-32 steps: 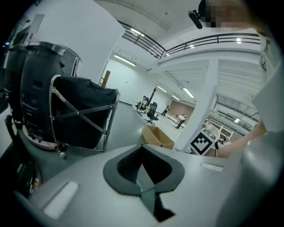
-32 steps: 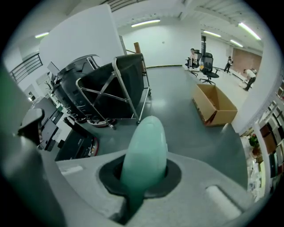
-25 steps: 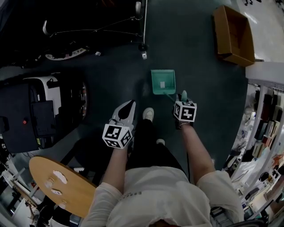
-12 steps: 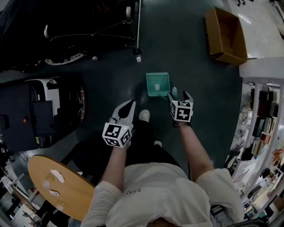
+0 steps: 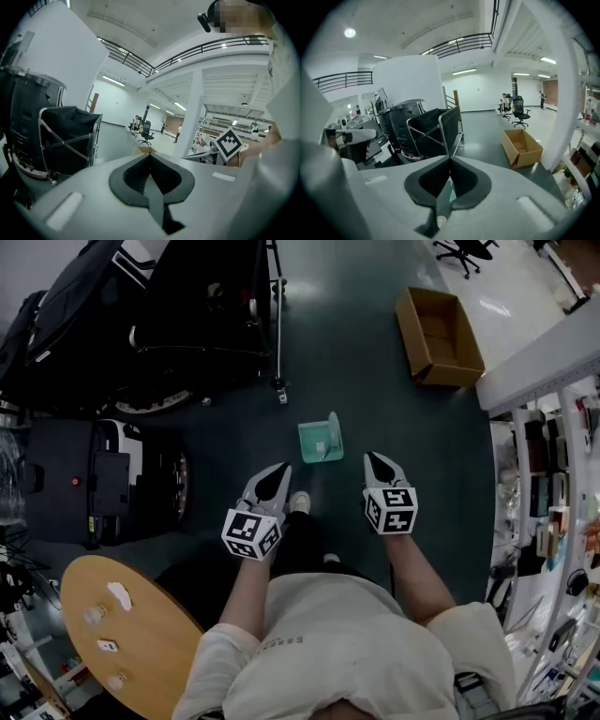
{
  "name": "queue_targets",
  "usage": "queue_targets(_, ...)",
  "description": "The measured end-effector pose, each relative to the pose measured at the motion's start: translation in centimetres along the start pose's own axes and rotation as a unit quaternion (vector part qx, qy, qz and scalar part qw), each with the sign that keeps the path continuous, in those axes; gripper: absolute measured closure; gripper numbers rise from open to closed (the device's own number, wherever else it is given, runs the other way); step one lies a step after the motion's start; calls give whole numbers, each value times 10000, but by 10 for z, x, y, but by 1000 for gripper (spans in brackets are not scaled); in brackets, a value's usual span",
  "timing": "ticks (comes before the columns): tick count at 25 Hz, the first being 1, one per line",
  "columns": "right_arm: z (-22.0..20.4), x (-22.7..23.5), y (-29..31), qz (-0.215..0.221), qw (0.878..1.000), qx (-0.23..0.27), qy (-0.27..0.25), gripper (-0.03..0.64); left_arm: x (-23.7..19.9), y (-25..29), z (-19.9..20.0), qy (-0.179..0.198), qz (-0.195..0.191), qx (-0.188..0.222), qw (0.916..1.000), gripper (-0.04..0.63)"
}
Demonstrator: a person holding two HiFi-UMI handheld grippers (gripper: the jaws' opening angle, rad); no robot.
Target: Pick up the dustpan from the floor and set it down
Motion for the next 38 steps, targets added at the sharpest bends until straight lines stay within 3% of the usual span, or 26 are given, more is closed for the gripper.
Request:
queue_targets(7,-18,5,-111,48,9995,290,123,625,83,-81,-8,242,214,220,9992,578)
queue_targets(18,-62,-38,-216,394,9981,453,-122,626,169,-170,-45,169,-213,219,9994,580)
queue_targets(28,-117,-100,-313,97,9983,391,-412,626,216,-280,-73,41,-445,313,9985,580)
queue_targets(38,-146,-148,-368,214,9976,469,-462,626,225,-351,-74,285,-210,509,9981,588)
Point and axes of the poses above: the fingertips, and each gripper's own axes: y forward along the fingers, x to its right, z out of its top, the point moved 2 cm from there along -y, backward along the fingers, and after that the axes turned 4 degrees about x, right-handed, at the moved point
